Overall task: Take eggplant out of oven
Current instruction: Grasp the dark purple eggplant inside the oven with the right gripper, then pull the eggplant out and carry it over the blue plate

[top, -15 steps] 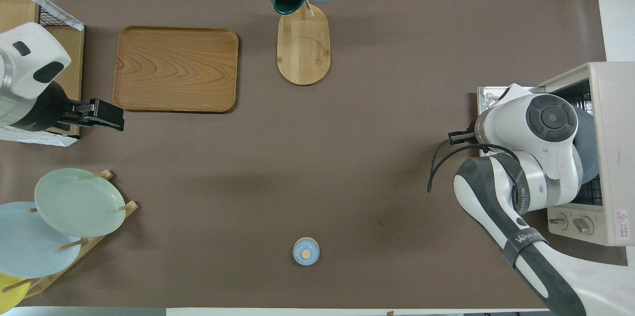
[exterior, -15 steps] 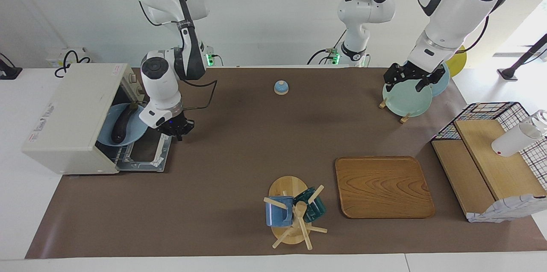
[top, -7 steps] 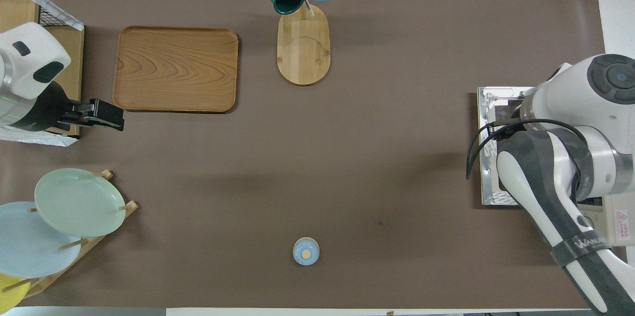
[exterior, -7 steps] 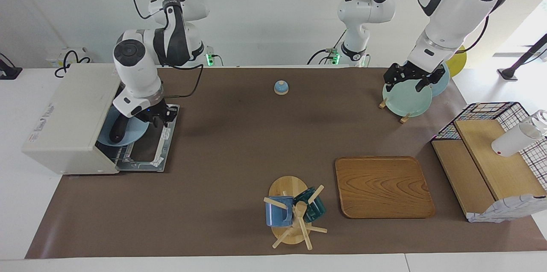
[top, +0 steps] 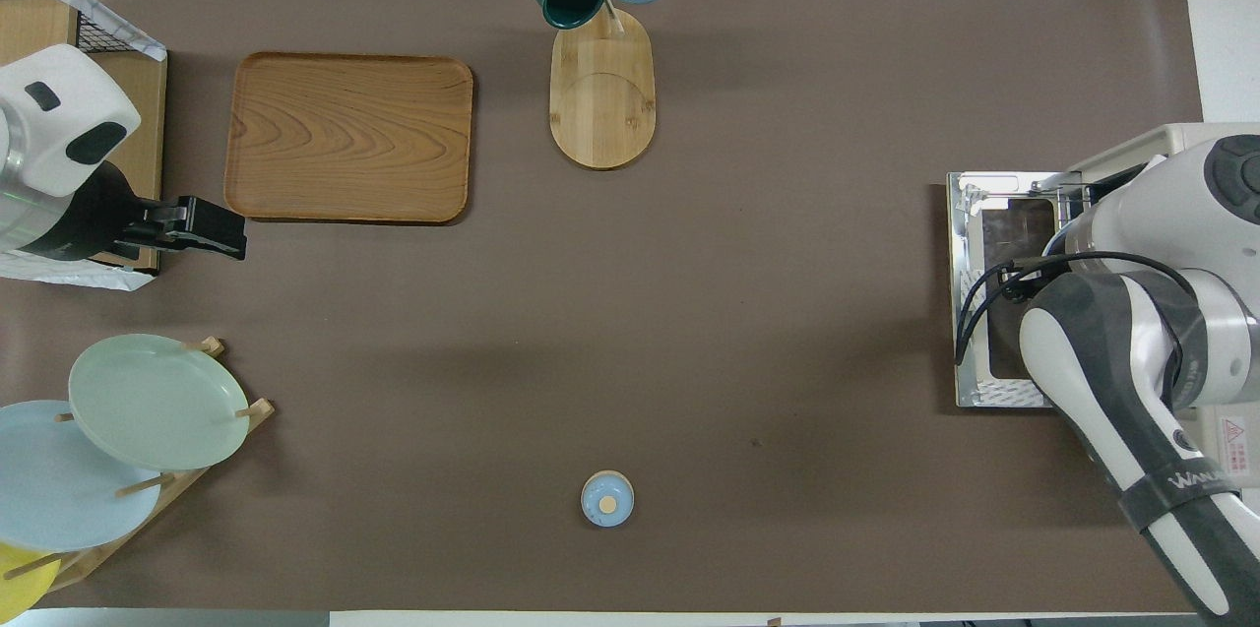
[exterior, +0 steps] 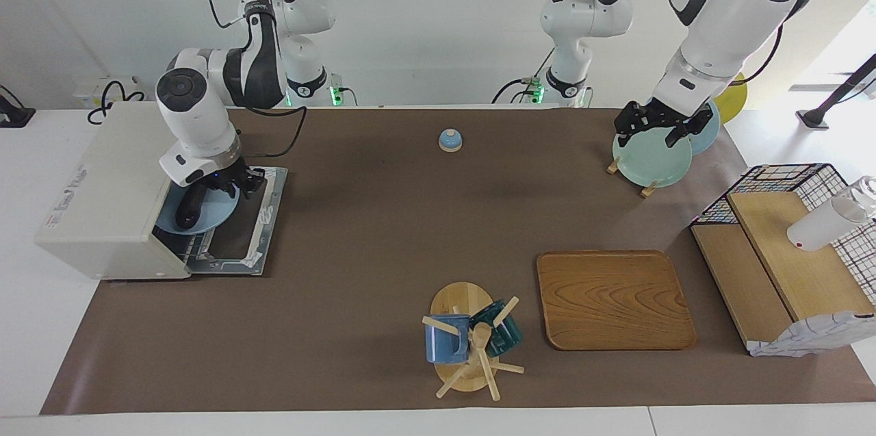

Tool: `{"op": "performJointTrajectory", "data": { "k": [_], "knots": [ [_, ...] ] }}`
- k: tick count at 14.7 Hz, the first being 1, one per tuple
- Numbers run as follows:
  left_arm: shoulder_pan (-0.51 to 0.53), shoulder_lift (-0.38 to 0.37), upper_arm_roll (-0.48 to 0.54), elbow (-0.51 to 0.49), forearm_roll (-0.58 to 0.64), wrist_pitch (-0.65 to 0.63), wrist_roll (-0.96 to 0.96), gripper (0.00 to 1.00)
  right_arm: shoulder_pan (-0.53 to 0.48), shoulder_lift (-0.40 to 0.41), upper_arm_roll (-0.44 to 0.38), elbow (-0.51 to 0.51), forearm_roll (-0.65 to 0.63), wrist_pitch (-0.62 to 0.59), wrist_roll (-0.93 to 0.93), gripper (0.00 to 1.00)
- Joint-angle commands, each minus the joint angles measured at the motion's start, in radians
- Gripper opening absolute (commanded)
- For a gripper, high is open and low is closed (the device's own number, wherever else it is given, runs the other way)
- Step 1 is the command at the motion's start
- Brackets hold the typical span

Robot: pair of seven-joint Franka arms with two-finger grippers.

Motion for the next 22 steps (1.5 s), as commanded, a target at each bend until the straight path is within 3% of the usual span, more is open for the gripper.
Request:
{"op": "performJointTrajectory", "data": {
  "k": [1,4,5,6,8,10,13,18,22],
  "knots": [
    [0.009,-0.022,-0.003,-0.019,-0.003,0.001,0.006,1.00,-0.037,-0.049,0.004,-0.074,-0.013,0.055,-0.057,0.32],
    [0.009,-0.022,-0.003,-0.019,-0.003,0.001,0.006,1.00,-0.040,-0.064,0.002,-0.123,-0.013,0.106,-0.062,0.26],
    [0.009,-0.022,-0.003,-0.019,-0.003,0.001,0.006,1.00,-0.039,-0.065,0.002,-0.130,-0.015,0.106,-0.063,0.09],
    [0.009,-0.022,-0.003,-0.019,-0.003,0.001,0.006,1.00,-0.034,-0.065,0.002,-0.130,-0.027,0.106,-0.068,0.00],
    [0.009,-0.022,-0.003,-0.019,-0.003,0.001,0.006,1.00,-0.025,-0.064,0.013,-0.115,-0.120,0.083,-0.080,0.00],
    [0.007,-0.022,-0.003,-0.019,-0.003,0.001,0.006,1.00,0.025,-0.058,0.022,-0.075,-0.125,0.021,-0.069,0.00],
    [0.009,-0.022,-0.003,-0.019,-0.003,0.001,0.006,1.00,0.174,-0.003,0.025,0.080,-0.124,-0.082,0.036,0.00],
    [0.007,-0.022,-0.003,-0.019,-0.003,0.001,0.006,1.00,0.434,0.173,0.025,0.350,-0.021,-0.183,0.283,0.00],
    [0.009,-0.022,-0.003,-0.019,-0.003,0.001,0.006,1.00,0.579,0.475,0.041,0.761,0.008,-0.378,0.535,0.00]
  ]
}}
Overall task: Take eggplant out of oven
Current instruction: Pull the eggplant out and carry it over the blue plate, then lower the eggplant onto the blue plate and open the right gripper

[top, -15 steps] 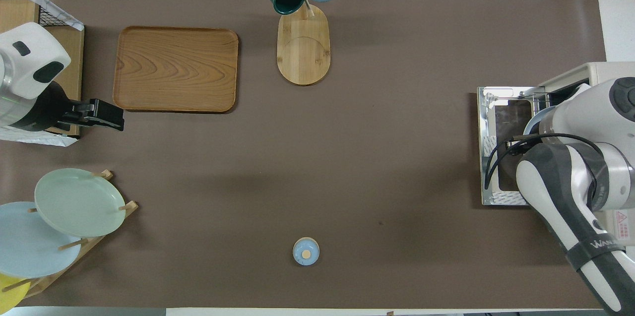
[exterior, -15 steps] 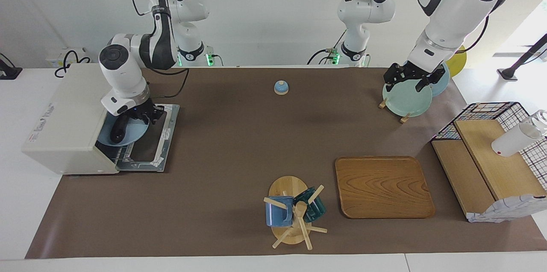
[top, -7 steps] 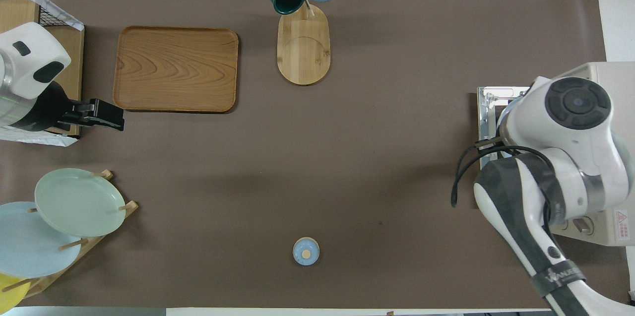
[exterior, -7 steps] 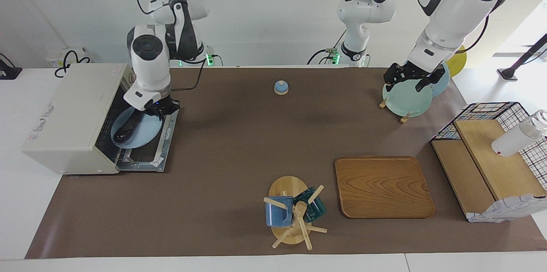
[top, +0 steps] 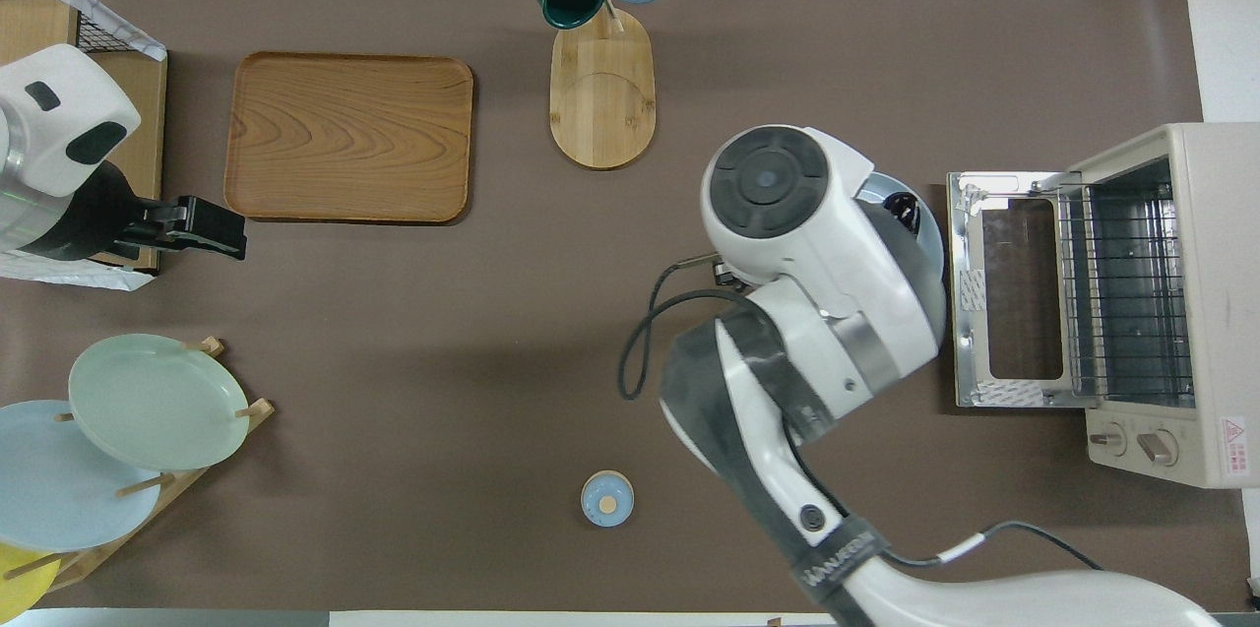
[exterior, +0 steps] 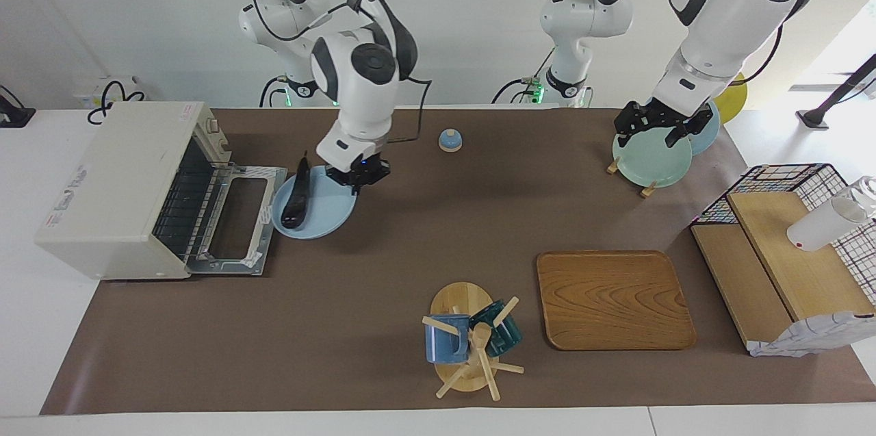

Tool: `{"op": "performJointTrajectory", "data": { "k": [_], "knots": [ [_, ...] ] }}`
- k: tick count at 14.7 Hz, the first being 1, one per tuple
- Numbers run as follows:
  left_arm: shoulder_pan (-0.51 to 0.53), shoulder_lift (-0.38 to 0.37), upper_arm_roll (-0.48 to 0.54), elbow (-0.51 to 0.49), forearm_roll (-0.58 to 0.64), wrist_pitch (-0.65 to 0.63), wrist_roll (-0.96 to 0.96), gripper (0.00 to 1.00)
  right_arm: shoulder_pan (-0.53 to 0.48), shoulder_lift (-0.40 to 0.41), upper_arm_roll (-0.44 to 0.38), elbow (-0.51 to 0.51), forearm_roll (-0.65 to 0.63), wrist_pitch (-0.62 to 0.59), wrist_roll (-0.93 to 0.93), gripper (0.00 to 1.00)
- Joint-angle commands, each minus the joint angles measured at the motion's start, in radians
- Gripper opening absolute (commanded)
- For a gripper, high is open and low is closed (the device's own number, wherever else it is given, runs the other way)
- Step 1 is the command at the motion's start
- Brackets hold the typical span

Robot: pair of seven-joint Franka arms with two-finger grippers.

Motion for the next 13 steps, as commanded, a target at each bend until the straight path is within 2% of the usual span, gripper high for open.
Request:
{"op": "performJointTrajectory", "data": {
  "k": [1,4,7,10,12,13],
  "knots": [
    [0.009,-0.022,-0.003,-0.019,-0.003,0.001,0.006,1.00,0.054,0.239,0.018,0.296,0.035,-0.085,0.115,0.00],
    [0.009,-0.022,-0.003,-0.019,-0.003,0.001,0.006,1.00,0.100,0.264,0.083,0.290,0.061,0.039,0.276,0.00],
    [0.009,-0.022,-0.003,-0.019,-0.003,0.001,0.006,1.00,0.136,0.290,0.089,0.281,0.058,0.103,0.283,0.00],
    [0.009,-0.022,-0.003,-0.019,-0.003,0.001,0.006,1.00,0.151,0.290,0.092,0.166,0.068,0.264,0.300,0.00],
    [0.007,-0.022,-0.003,-0.019,-0.003,0.001,0.006,1.00,0.151,0.290,0.092,0.158,0.141,0.306,0.355,0.00],
    [0.009,-0.021,-0.003,-0.019,-0.003,0.001,0.006,1.00,0.153,0.290,0.090,0.157,0.170,0.324,0.367,0.16]
  ]
}}
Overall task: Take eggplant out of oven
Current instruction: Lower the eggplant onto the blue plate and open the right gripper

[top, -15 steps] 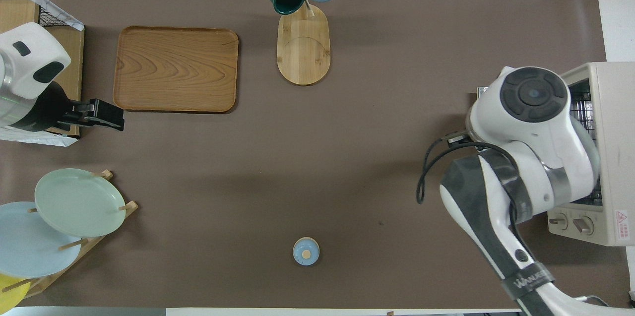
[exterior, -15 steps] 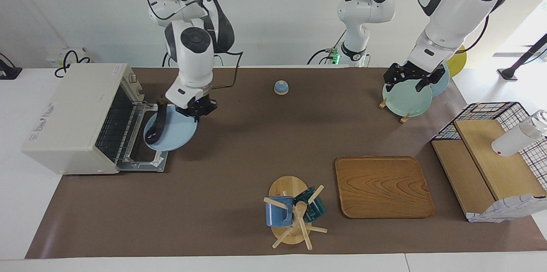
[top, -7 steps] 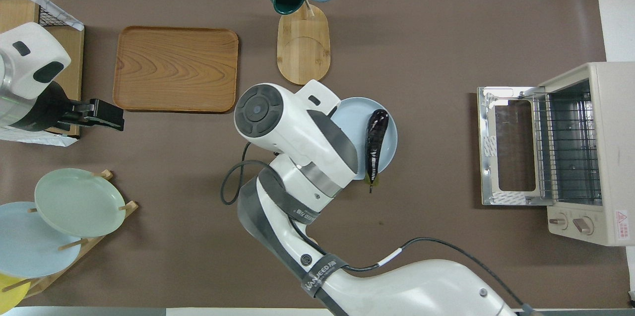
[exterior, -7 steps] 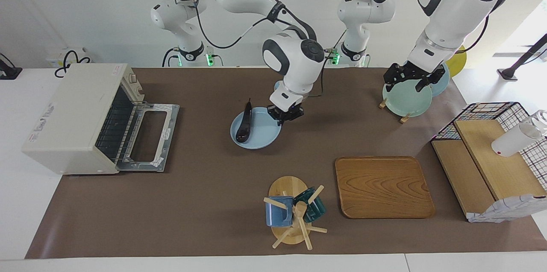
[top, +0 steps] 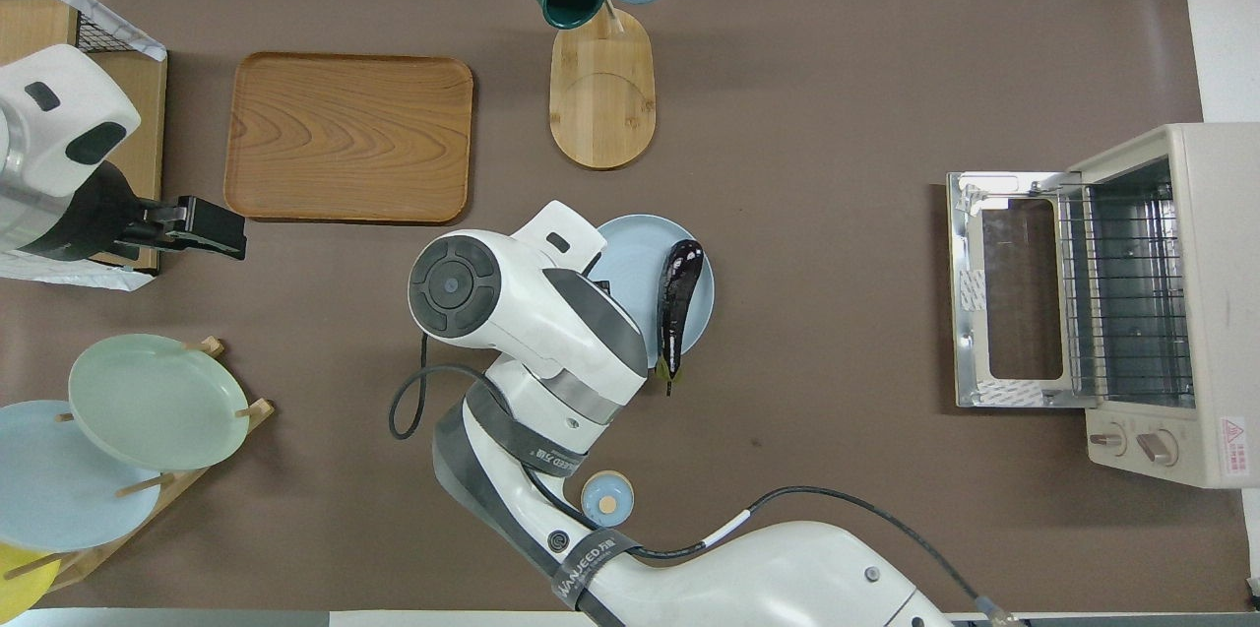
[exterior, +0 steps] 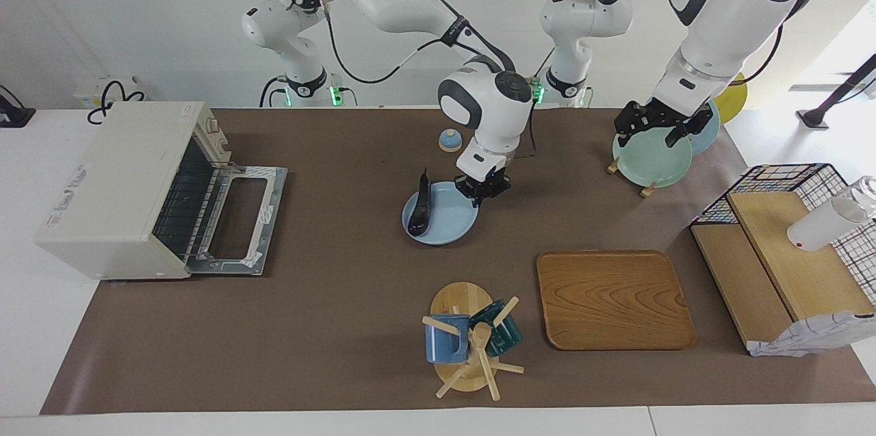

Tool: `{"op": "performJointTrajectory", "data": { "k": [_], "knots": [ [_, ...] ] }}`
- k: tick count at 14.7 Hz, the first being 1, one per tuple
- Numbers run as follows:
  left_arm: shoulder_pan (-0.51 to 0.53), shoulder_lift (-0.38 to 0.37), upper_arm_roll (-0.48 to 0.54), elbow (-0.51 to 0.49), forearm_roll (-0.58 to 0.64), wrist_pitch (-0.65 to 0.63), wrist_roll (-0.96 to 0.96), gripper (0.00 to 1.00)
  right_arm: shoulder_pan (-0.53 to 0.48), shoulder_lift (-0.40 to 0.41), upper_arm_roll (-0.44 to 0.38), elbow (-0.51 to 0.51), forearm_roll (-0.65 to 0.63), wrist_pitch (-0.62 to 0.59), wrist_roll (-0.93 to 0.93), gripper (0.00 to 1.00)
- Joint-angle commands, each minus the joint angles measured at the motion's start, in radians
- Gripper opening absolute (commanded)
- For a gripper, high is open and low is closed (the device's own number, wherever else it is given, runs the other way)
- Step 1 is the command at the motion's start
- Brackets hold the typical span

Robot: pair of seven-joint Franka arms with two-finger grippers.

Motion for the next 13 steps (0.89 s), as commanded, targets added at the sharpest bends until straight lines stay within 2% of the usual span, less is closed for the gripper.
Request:
{"op": "performJointTrajectory", "data": {
  "k": [1,2,5,6,7,8,9,10,12,13],
  "knots": [
    [0.009,-0.022,-0.003,-0.019,-0.003,0.001,0.006,1.00,0.004,-0.020,0.002,-0.016,0.065,0.030,0.045,0.29],
    [0.009,-0.022,-0.003,-0.019,-0.003,0.001,0.006,1.00,0.009,-0.023,0.000,-0.001,0.059,0.012,0.049,0.46],
    [0.007,-0.022,-0.003,-0.019,-0.003,0.001,0.004,1.00,-0.004,-0.058,0.000,0.009,-0.086,-0.077,0.020,0.47],
    [0.007,-0.022,-0.003,-0.019,-0.003,0.001,0.003,1.00,-0.022,-0.078,-0.001,0.009,-0.100,-0.115,-0.006,0.45],
    [0.007,-0.022,-0.004,-0.019,-0.003,0.000,0.004,1.00,-0.043,-0.102,-0.003,0.009,-0.102,-0.155,-0.056,0.34],
    [0.007,-0.022,-0.004,-0.019,-0.003,-0.006,0.003,1.00,-0.065,-0.130,-0.006,0.001,-0.104,-0.212,-0.111,0.14],
    [0.007,-0.022,-0.003,-0.020,-0.003,-0.009,0.003,1.00,-0.101,-0.159,-0.007,-0.019,-0.105,-0.273,-0.163,0.03],
    [0.009,-0.022,-0.003,-0.019,-0.003,-0.006,0.003,1.00,-0.147,-0.194,-0.009,-0.069,-0.107,-0.307,-0.214,0.00],
    [0.001,-0.022,-0.004,-0.022,-0.003,-0.008,0.000,1.00,-0.233,-0.260,-0.010,-0.209,-0.120,-0.292,-0.225,0.00],
    [-0.005,-0.022,-0.004,-0.020,-0.003,-0.009,-0.003,1.00,-0.266,-0.286,-0.010,-0.268,-0.166,-0.285,-0.231,0.00]
  ]
}}
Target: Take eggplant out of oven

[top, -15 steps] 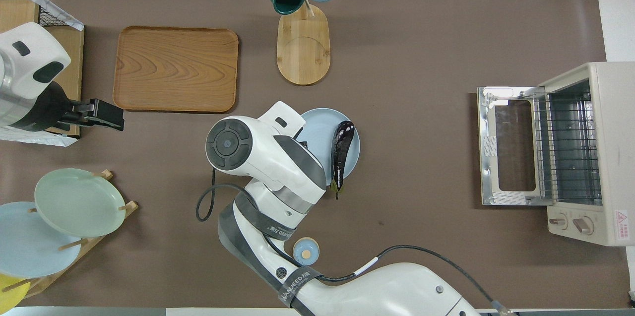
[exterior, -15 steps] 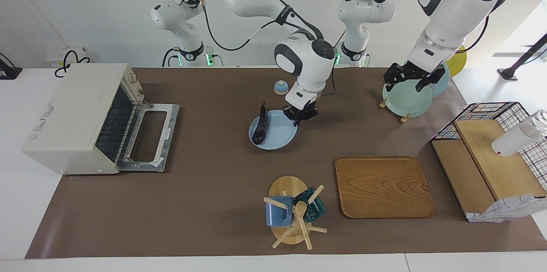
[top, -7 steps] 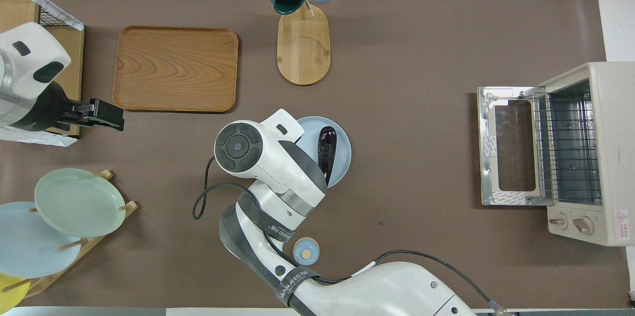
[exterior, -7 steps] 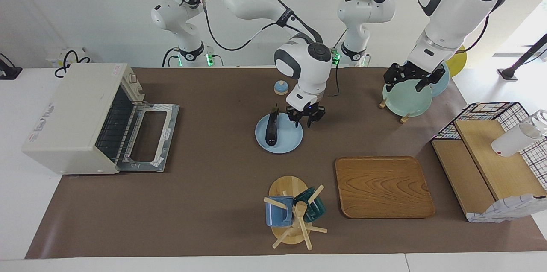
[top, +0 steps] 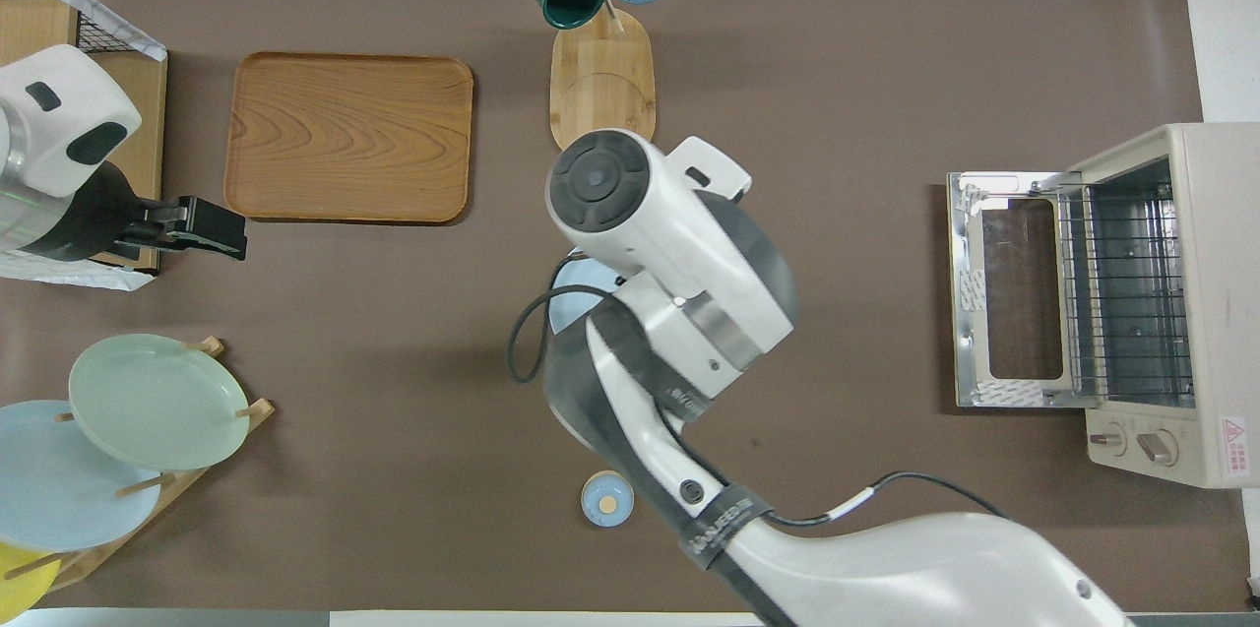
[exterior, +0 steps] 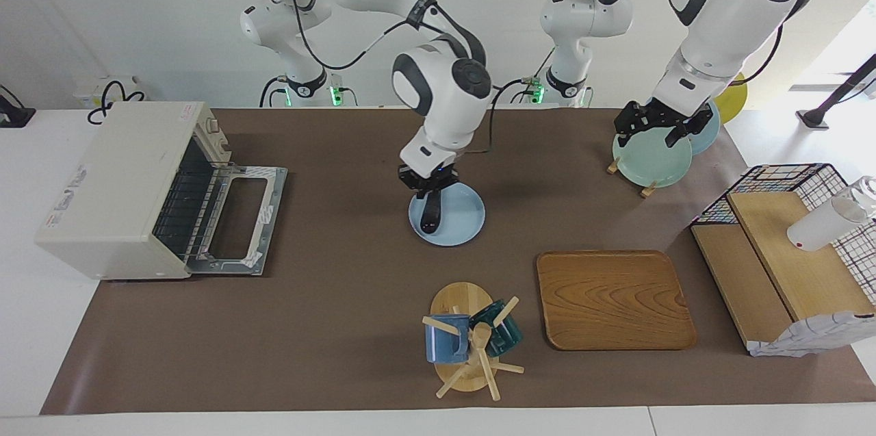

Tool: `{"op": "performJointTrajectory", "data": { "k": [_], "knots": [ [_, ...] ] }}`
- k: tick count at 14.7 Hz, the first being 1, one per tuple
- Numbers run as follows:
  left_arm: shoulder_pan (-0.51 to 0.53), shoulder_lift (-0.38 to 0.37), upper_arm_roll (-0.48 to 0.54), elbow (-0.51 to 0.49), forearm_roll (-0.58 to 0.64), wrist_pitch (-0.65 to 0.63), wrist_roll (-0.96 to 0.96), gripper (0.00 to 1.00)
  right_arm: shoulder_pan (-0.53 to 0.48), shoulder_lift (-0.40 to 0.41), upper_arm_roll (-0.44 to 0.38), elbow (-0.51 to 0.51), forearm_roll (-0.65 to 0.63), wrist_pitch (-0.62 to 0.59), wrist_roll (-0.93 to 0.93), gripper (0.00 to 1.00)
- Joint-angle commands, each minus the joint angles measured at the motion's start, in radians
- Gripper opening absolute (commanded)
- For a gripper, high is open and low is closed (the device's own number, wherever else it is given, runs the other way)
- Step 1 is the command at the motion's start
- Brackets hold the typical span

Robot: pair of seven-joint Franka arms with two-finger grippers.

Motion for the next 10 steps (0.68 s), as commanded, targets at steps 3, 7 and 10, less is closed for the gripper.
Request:
{"op": "performJointTrajectory", "data": {
  "k": [3,7,10],
  "knots": [
    [-0.022,-0.024,-0.014,-0.026,-0.003,0.008,-0.006,1.00,-0.148,-0.139,0.012,-0.342,-0.164,0.139,-0.104,0.00],
    [-0.166,-0.019,-0.018,-0.063,-0.026,0.079,-0.136,1.00,-0.329,-0.151,0.013,-0.451,-0.212,0.289,-0.214,0.00],
    [-0.284,0.043,-0.016,-0.077,-0.065,0.145,-0.221,1.00,-0.350,-0.168,0.013,-0.516,-0.210,0.332,-0.210,0.00]
  ]
}}
